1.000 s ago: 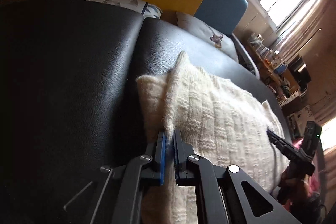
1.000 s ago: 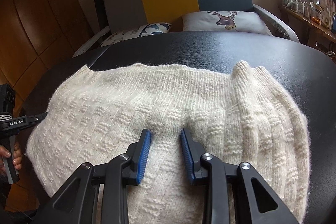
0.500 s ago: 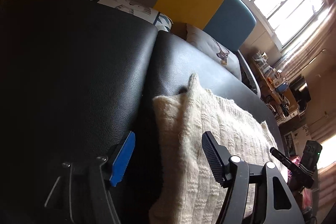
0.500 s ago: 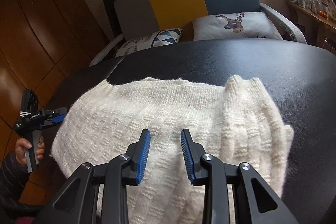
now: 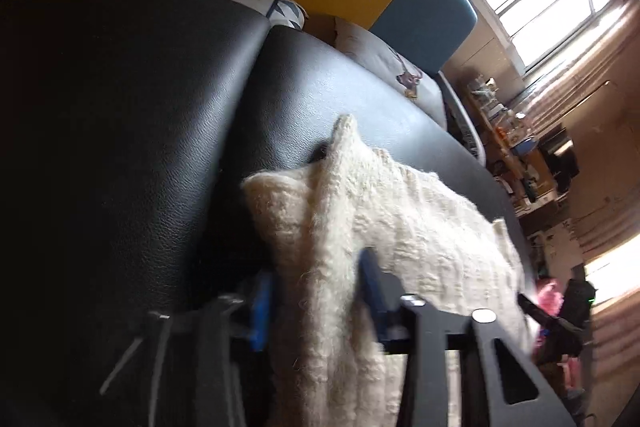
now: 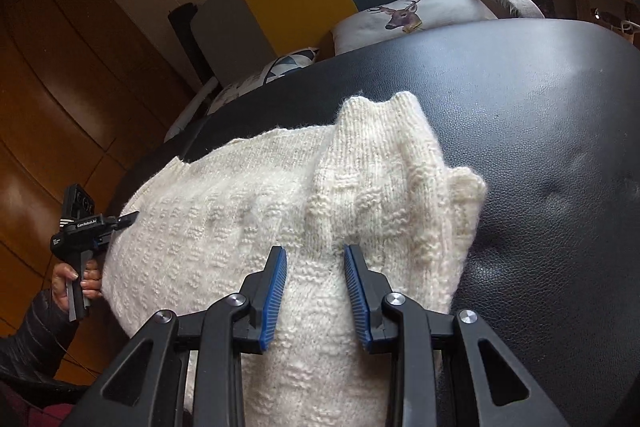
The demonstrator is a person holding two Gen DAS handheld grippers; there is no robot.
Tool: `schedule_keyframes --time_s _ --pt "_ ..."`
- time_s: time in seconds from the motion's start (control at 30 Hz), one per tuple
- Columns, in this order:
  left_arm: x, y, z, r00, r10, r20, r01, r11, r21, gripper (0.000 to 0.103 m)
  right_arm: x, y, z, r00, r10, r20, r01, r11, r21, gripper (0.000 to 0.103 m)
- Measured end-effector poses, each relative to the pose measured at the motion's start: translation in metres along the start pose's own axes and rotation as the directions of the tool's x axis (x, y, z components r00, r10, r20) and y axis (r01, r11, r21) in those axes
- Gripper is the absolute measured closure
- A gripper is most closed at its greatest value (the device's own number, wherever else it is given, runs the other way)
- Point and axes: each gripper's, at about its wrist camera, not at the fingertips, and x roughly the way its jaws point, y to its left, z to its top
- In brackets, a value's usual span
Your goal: Fold clothes
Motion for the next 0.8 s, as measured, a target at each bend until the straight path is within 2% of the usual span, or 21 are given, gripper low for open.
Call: schedule_keyframes --time_s 0.17,0.33,0.4,0.53,0.6,0.63,0.7,0.77,0.8 --pt "0.001 -0.009 0.007 0.999 0.026 -0.018 -0.025 0.999 0.040 0.084 -0.001 0.025 0.010 0.994 -0.077 -0.077 0.062 0.983 -0.173 0.073" --pt "0.003 -0.011 0.025 0.997 0.077 -0.010 -0.077 0.995 0.062 0.085 -0.008 0.044 0.028 0.988 -0.088 -0.126 0.045 0.949 -0.312 0.073" --pt "0.003 -0.012 0.033 0.994 0.105 -0.005 -0.104 0.991 0.080 0.085 -0.003 0.047 0.031 0.978 -0.134 -0.163 0.065 0.926 -0.373 0.073" --pt "-0.004 -0.017 0.044 0.990 0.140 0.010 -0.140 0.983 0.121 0.085 0.025 0.044 0.020 0.930 -0.236 -0.283 0.085 0.885 -0.457 0.073" --pt "-0.009 -0.019 0.048 0.989 0.149 0.016 -0.150 0.979 0.140 0.085 0.033 0.048 0.015 0.923 -0.264 -0.279 0.104 0.870 -0.482 0.073" --pt "-0.012 -0.020 0.049 0.990 0.140 0.018 -0.141 0.979 0.144 0.085 0.035 0.048 0.015 0.920 -0.272 -0.280 0.113 0.872 -0.476 0.073" --pt "-0.023 -0.029 0.048 0.998 0.068 0.017 -0.069 0.988 0.136 0.085 0.036 0.049 0.014 0.917 -0.284 -0.281 0.125 0.872 -0.473 0.073" --pt "-0.035 -0.040 0.045 0.998 -0.052 0.020 0.049 0.993 0.103 0.085 0.035 0.046 0.014 0.920 -0.278 -0.278 0.132 0.885 -0.446 0.073" --pt "-0.041 -0.046 0.044 0.993 -0.114 0.023 0.111 0.990 0.082 0.085 0.035 0.045 0.014 0.922 -0.273 -0.275 0.136 0.893 -0.429 0.072"
